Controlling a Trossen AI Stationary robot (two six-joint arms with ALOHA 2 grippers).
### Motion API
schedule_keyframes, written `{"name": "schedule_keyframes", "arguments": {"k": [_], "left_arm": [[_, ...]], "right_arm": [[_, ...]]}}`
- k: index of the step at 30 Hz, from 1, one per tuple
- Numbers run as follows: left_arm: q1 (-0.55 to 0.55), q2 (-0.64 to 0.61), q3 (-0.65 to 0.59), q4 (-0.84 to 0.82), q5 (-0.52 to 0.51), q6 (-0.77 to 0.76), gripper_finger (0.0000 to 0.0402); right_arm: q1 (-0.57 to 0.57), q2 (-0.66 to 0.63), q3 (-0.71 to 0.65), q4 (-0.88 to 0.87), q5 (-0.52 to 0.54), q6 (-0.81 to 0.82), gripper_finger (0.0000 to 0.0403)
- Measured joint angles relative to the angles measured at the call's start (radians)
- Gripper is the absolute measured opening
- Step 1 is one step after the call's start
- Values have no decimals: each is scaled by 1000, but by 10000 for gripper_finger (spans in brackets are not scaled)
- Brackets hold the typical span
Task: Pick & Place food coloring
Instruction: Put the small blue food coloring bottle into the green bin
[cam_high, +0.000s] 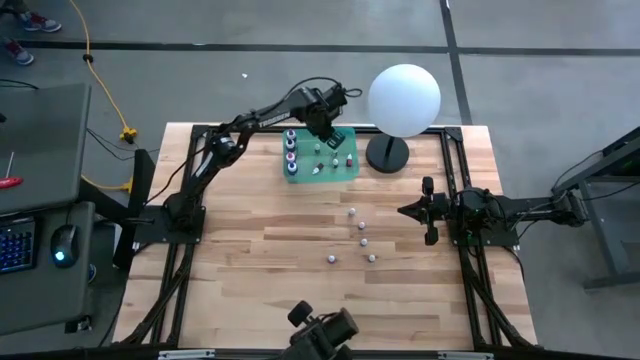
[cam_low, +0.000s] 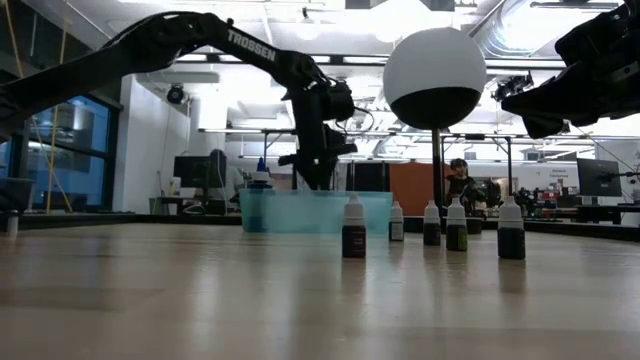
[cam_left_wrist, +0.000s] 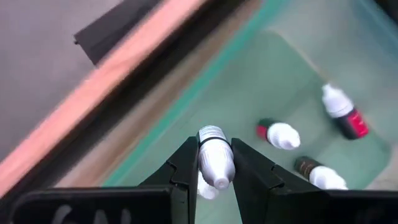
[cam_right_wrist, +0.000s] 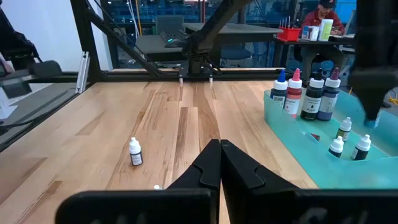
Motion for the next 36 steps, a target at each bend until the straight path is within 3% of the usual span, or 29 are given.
{"name": "schedule_keyframes", "arguments": {"k": [29, 36], "left_arm": [[-20, 42, -2, 16, 63, -3, 68], [-20, 42, -2, 15, 49, -3, 104]], "right_arm": [[0, 0, 0, 0, 0, 0, 0], [0, 0, 0, 0, 0, 0, 0]]}}
